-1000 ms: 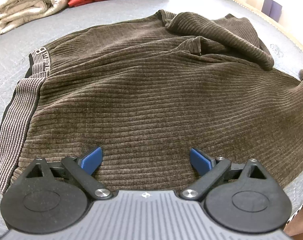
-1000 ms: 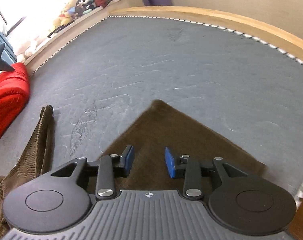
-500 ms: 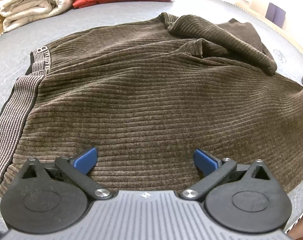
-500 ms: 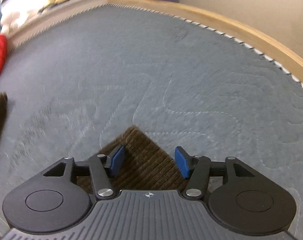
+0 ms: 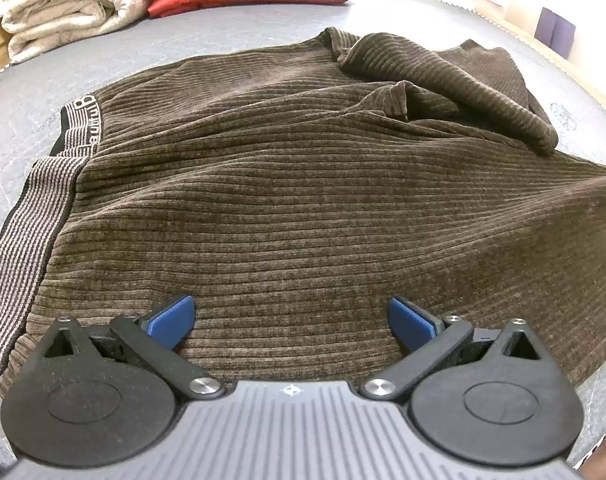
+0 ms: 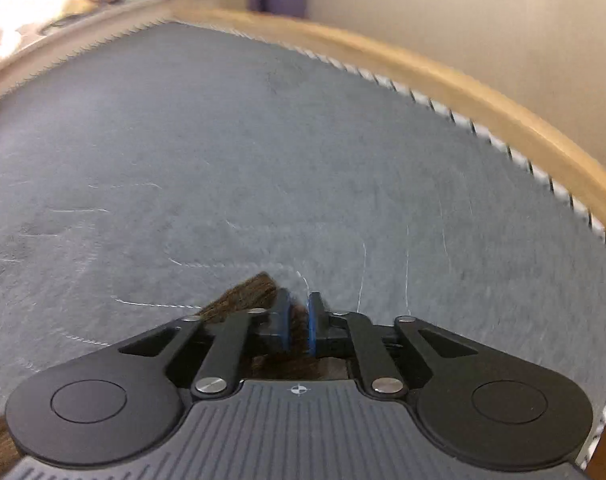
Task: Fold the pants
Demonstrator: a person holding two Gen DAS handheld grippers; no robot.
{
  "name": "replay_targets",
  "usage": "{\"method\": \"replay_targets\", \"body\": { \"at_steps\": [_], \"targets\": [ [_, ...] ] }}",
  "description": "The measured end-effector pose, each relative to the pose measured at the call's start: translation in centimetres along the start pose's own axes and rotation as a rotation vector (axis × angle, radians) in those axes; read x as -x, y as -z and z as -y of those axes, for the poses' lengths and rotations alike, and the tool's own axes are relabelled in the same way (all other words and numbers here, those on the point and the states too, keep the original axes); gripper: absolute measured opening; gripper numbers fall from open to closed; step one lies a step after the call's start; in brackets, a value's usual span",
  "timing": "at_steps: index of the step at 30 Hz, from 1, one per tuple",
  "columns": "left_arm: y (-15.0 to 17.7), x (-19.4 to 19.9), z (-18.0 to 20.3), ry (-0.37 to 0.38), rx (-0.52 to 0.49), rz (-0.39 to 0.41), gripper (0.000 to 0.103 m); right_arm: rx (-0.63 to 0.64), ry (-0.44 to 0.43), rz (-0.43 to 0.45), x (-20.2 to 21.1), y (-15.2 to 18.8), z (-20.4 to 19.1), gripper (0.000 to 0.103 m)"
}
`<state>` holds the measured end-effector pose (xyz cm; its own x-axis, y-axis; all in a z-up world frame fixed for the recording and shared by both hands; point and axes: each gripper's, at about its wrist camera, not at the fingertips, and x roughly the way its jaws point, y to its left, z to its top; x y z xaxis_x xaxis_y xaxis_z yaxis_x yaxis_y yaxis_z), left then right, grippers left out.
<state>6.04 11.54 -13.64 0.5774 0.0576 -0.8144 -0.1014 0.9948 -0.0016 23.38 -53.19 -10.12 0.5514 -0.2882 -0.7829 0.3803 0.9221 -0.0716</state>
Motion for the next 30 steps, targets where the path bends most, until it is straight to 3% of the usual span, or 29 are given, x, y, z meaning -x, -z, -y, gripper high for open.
{"method": "replay_targets", "body": {
  "at_steps": [2, 4, 8, 11, 14, 18, 23, 26, 30],
  "targets": [
    [0.0, 0.0, 0.0, 0.000, 0.001, -0.003, 0.103, -0.023, -0.011, 0.042, 1.9, -0.2, 1.2, 0.039],
    [0.0, 0.0, 0.1, -0.004, 0.002, -0.004, 0.103, -0.137, -0.016, 0.080, 3.9, 0.0, 3.6, 0.044],
    [-0.1, 0.0, 0.1, -0.004, 0.003, -0.006, 0.103, -0.347, 0.004, 0.009, 5.7, 2.2, 8.9, 0.044],
    [0.0, 0.1, 0.1, 0.001, -0.003, -0.010, 0.103, -0.440, -0.033, -0.096, 5.9, 4.8, 11.7, 0.045],
    [0.1, 0.2, 0.2, 0.004, -0.008, -0.014, 0.103, -0.457, -0.134, -0.212, 5.6, 6.8, 12.2, 0.046],
    [0.2, 0.4, 0.2, 0.001, -0.010, -0.015, 0.103, -0.392, -0.164, -0.210, 6.0, 6.9, 11.5, 0.046],
    [0.3, 0.6, 0.4, -0.009, -0.008, -0.006, 0.103, -0.357, -0.151, -0.207, 5.4, 6.0, 9.7, 0.017],
    [0.2, 0.9, 0.6, -0.020, -0.013, 0.002, 0.103, -0.367, -0.129, -0.181, 6.0, 4.9, 9.0, 0.014],
    [0.0, 2.1, 1.3, -0.025, -0.048, 0.056, 0.103, -0.491, 0.051, -0.136, 8.9, 4.2, 10.7, 0.014]
  ]
}}
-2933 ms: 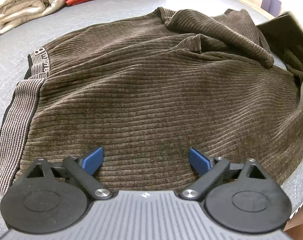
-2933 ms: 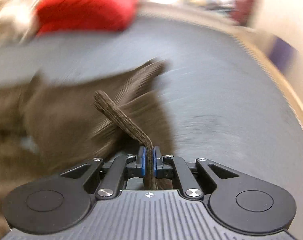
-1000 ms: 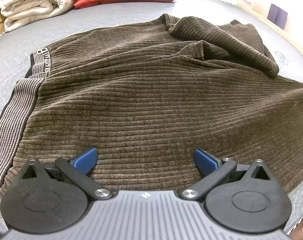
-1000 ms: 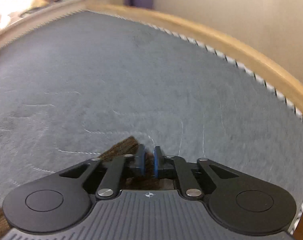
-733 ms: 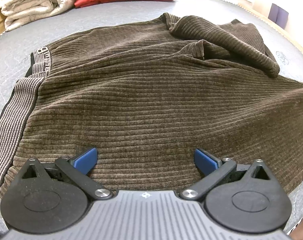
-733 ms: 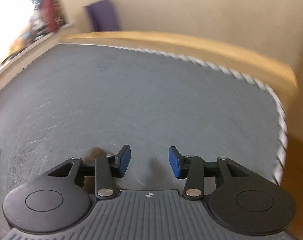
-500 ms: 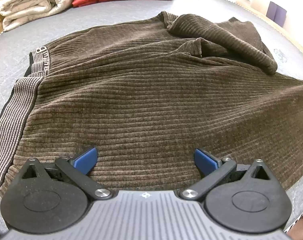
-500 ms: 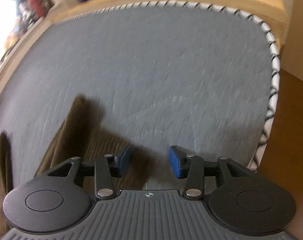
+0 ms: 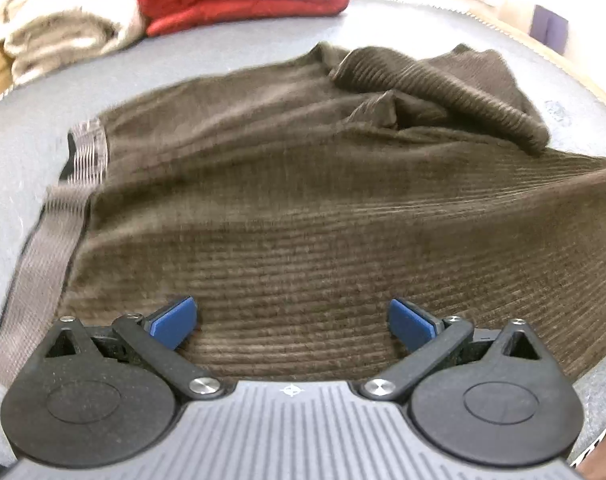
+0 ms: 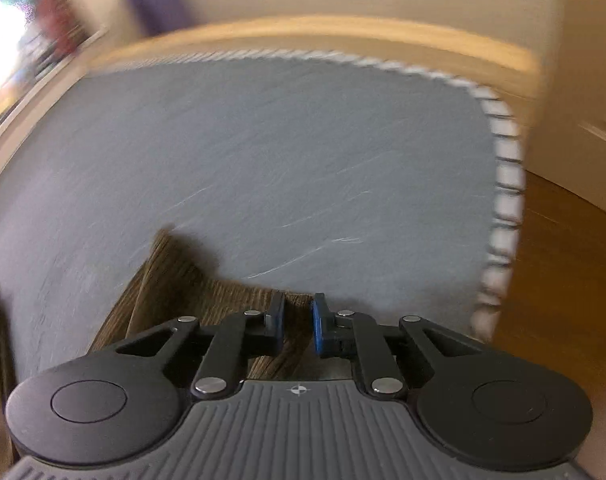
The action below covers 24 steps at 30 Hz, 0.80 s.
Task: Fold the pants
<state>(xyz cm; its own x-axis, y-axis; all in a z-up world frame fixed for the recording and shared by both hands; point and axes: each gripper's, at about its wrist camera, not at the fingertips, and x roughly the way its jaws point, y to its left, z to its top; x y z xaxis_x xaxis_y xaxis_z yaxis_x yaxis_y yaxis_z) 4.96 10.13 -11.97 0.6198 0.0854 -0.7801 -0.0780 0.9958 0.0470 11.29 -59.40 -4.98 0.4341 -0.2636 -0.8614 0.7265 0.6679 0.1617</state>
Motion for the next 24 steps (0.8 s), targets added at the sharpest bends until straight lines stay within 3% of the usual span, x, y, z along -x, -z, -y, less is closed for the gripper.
{"method": "replay_targets", "body": {
  "at_steps": [4, 7, 9, 12, 13, 15, 21, 24],
  "targets": [
    [-0.1, 1.4, 0.5, 0.077, -0.029, 0.043, 0.103, -0.016, 0.101, -0.099, -1.3, 1.0, 2.2, 0.016],
    [0.2, 2.1, 0.9, 0.144, -0.059, 0.040, 0.093, -0.085, 0.088, -0.109, -1.5, 1.5, 3.2, 0.018],
    [0.3, 2.3, 1.2, 0.186, -0.069, 0.030, 0.076, -0.037, 0.110, -0.069, -0.6, 1.6, 2.4, 0.022],
    [0.6, 1.5, 1.6, 0.254, -0.072, -0.055, 0.064, 0.054, 0.157, 0.061, 1.5, 1.2, 0.9, 0.031],
    [1.0, 1.1, 2.0, 0.254, -0.097, -0.093, 0.064, 0.070, 0.146, 0.096, 2.1, 1.2, 0.5, 0.032],
    [1.3, 1.4, 2.9, 0.231, -0.167, -0.074, 0.065, 0.105, 0.086, 0.122, 2.9, 1.3, -0.5, 0.036],
    [0.6, 2.6, 2.0, 0.206, -0.085, 0.017, 0.063, 0.322, -0.130, 0.078, 3.1, 3.4, -6.2, 0.040],
    [1.0, 0.9, 2.0, 0.165, -0.096, -0.071, 0.063, 0.471, -0.183, 0.110, 3.9, 4.8, -9.4, 0.042]
  ]
}}
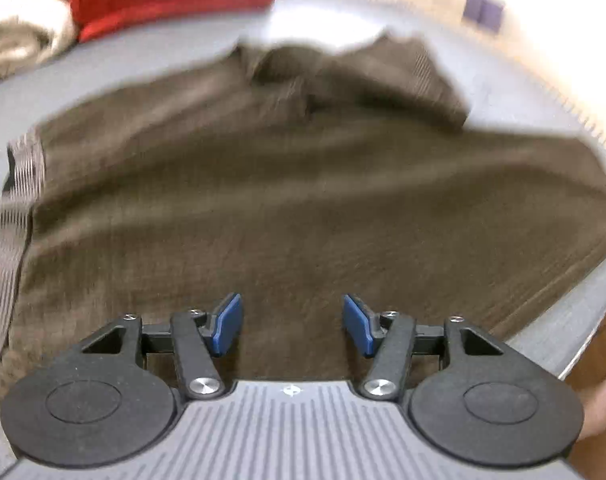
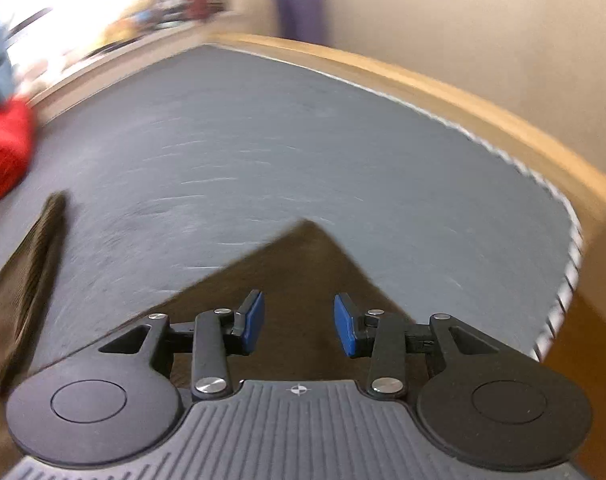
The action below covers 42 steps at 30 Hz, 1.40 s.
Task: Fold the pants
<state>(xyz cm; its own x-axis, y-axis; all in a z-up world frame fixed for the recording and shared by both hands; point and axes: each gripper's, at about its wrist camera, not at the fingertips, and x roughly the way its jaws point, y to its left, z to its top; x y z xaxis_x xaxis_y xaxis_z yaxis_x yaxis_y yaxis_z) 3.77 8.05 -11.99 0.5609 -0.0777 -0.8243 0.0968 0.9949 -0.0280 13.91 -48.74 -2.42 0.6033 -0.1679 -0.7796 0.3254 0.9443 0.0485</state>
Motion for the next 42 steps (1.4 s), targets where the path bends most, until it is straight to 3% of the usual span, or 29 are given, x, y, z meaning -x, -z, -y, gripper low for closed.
{"method": "replay_targets", "body": {
  "at_steps": [6, 9, 15, 26, 33, 42],
  "targets": [
    [-0.4, 1.0, 0.7, -0.021, -0.008, 0.099, 0.050, 0.093, -0.125, 0.015, 0.4, -1.1, -5.6, 0.042],
    [-0.2, 0.0, 0.4, -0.048, -0.018, 0.034, 0.050, 0.090, -0.193, 0.014, 0.5, -2.0, -8.5, 0.042],
    [-0.3, -0.5, -0.3, -0.015, -0.003, 0.018, 0.050, 0.004, -0.325, -0.020, -1.2, -3.8, -13.7, 0.042],
    [0.2, -0.5, 0.9, -0.087, 0.039, 0.021, 0.051, 0.054, -0.365, -0.140, -9.7, -5.4, -23.5, 0.042],
    [0.0, -0.6, 1.3, -0.115, 0.042, 0.012, 0.051, 0.077, -0.370, -0.237, -16.8, -3.8, -26.4, 0.042],
    [-0.4, -0.9, 1.5, -0.123, 0.032, -0.007, 0.051, 0.071, -0.472, -0.212, -20.2, -4.2, -27.4, 0.041]
  ]
}}
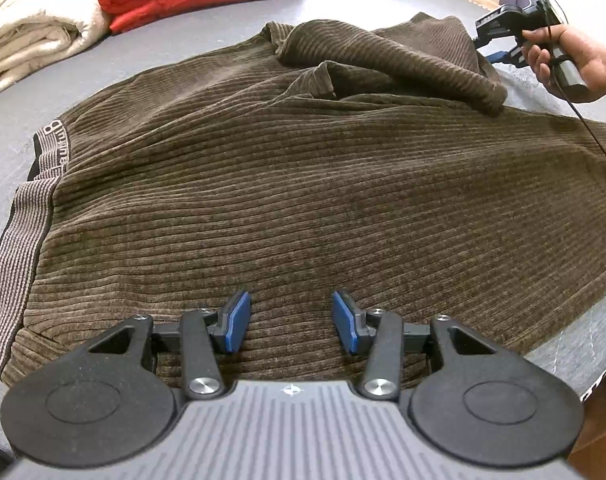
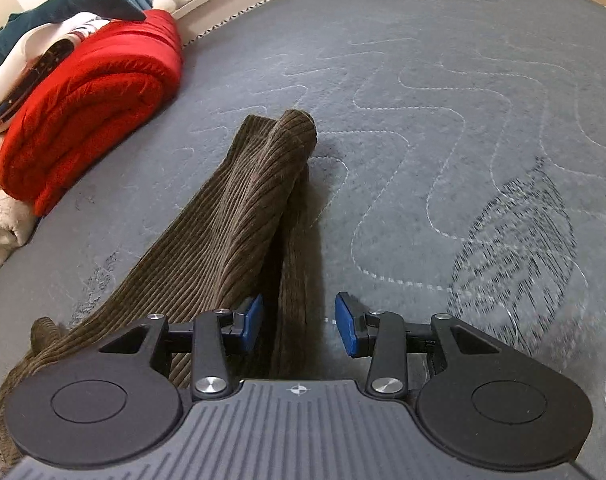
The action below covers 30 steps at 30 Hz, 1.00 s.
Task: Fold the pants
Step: 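Pull the leg hem straight with the right tool while the left tool grasps the pants middle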
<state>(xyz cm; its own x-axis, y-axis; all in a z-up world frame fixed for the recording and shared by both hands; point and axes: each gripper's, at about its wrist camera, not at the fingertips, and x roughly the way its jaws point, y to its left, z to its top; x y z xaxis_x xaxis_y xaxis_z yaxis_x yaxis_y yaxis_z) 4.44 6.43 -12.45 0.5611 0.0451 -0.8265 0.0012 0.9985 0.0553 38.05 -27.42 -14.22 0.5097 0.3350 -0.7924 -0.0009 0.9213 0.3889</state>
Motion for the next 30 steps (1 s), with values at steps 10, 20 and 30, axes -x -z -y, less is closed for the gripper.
{"method": "replay_targets", "body": {
  "at_steps": [10, 20, 30],
  "targets": [
    [0.0, 0.0, 0.2, -0.009, -0.002, -0.005, 0.051, -0.011, -0.026, 0.059, 0.8, -1.4, 0.2, 0.006],
    [-0.3, 0.1, -0.3, 0.006, -0.008, -0.018, 0.053, -0.485, 0.273, 0.498, 13.9, -2.9, 10.6, 0.005],
    [-8.3, 0.9, 2.0, 0.028, -0.096, 0.032, 0.064, -0.509, 0.220, 0.262, 11.2, 0.4, 18.2, 0.023]
  ]
}}
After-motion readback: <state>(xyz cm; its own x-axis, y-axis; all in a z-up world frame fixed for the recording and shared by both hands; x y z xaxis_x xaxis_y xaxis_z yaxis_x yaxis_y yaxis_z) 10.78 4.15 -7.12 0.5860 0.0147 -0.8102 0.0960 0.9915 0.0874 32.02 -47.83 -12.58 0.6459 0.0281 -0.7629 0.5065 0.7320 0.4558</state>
